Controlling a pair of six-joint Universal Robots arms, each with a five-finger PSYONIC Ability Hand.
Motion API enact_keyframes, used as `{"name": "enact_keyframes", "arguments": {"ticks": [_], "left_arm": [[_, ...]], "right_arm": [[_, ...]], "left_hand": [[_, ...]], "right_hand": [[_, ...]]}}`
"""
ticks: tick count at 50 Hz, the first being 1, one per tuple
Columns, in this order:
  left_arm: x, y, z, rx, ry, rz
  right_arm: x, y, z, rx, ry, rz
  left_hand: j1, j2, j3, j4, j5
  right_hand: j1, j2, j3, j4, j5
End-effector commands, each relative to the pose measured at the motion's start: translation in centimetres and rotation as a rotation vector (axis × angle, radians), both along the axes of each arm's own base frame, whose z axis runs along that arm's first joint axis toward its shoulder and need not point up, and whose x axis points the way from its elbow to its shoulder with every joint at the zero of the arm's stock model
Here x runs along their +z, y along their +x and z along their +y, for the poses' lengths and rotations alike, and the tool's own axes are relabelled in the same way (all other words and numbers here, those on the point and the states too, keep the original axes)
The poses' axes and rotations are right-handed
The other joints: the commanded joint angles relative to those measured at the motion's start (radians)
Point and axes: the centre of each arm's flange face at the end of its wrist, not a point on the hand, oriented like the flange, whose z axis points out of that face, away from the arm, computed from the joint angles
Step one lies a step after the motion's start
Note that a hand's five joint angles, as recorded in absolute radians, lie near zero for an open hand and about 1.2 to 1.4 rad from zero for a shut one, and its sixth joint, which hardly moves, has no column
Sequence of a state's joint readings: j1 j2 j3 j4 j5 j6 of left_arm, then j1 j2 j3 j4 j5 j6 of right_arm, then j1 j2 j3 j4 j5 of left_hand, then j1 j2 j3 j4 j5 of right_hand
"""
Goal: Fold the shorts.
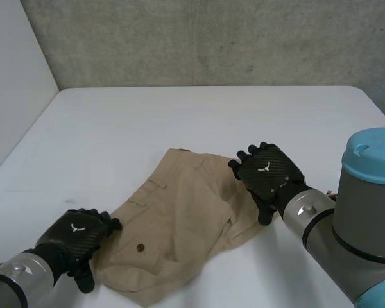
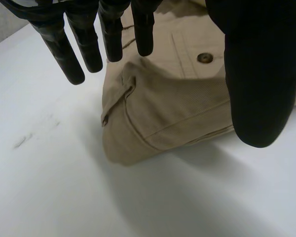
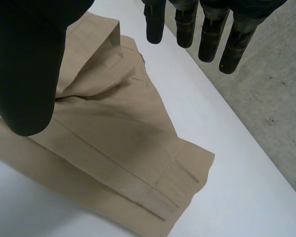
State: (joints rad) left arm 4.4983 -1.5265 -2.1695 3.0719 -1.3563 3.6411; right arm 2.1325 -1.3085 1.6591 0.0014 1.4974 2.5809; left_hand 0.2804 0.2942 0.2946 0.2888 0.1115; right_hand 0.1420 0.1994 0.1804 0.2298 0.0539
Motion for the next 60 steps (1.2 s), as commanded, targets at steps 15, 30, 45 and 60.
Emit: {"name": "enact_keyframes", "arguments": {"ticks": [15,30,45,60], "left_arm": [[4.5,-0.3,-7.3,0.062,-0.378,0.037],[25.9,-6.2,-9.5,-0.007,-1.182,0.387],[11.4,-21.0,-4.3,-0.425,-0.769,0.416],[2.5,-19.9,3.5,-0.561,-0.487,0.298]], "right_arm": [[0.8,-0.3,-0.2,-0.013,-0.023,-0.010],[2.4,-1.6,-2.1,-0.116,-0.076,-0.028],[4.3,-4.9,-6.3,-0.314,-0.098,-0.123],[4.2,-5.7,-7.2,-0.296,-0.088,-0.127]], "left_hand": [[1.116,1.102,1.102,1.107,1.110],[1.116,1.102,1.102,1.107,1.110],[1.049,1.036,1.035,1.041,1.044],[0.162,0.148,0.148,0.154,0.157]], "right_hand": [[0.033,-0.025,-0.006,-0.055,-0.054],[0.033,-0.025,-0.006,-0.055,-0.054],[0.033,-0.025,-0.006,-0.055,-0.054],[0.033,-0.025,-0.006,-0.055,-0.054]]}}
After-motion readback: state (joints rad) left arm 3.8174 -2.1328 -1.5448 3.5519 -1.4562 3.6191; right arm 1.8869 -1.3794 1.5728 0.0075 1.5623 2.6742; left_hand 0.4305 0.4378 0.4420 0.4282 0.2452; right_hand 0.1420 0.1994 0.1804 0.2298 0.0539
